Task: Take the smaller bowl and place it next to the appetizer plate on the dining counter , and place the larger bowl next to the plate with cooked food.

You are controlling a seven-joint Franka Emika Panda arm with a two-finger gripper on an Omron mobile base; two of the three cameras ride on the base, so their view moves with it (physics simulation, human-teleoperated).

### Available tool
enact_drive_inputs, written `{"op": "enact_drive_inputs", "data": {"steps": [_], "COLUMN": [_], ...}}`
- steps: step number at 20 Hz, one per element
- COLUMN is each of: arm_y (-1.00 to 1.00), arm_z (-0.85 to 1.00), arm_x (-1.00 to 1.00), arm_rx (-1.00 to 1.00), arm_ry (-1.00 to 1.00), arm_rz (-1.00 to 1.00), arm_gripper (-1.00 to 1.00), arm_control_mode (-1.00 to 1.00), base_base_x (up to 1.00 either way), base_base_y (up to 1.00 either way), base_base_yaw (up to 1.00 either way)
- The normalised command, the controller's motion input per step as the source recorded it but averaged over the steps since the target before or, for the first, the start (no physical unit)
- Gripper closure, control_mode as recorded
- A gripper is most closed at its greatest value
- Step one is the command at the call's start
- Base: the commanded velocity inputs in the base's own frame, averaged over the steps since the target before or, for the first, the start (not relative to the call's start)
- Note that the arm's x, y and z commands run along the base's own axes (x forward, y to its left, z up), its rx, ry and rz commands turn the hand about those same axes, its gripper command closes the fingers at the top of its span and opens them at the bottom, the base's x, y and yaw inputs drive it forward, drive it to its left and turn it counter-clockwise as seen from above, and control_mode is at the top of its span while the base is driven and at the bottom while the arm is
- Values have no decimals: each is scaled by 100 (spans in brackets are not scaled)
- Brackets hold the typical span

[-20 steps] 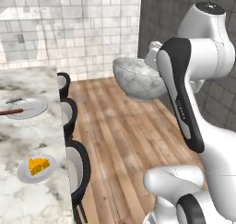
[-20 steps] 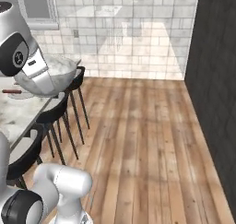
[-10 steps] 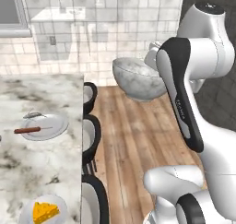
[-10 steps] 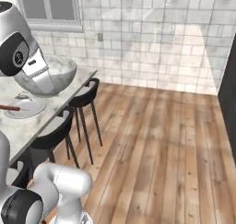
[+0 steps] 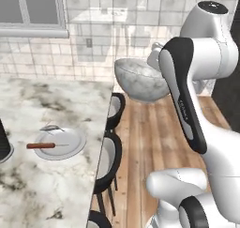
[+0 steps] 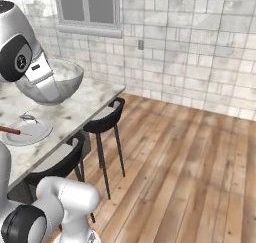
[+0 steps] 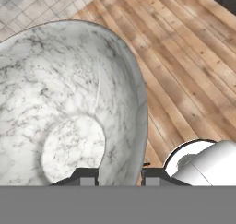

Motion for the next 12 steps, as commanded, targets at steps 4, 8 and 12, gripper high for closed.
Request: {"op": "enact_drive_inputs", "data": {"steps": [4, 8, 12], "arm_y": [0, 0, 0], "arm_z": [0, 0, 0], "arm_x": [0, 0, 0], "arm_rx": [0, 0, 0], "arm_ry": [0, 0, 0], "arm_rz": [0, 0, 0], "arm_gripper": [100, 100, 100], "arm_control_mode": [100, 100, 100], "base_base_x": [60, 56, 62], "base_base_y": [-12, -7, -20], "base_base_yaw": [40, 42, 44]}}
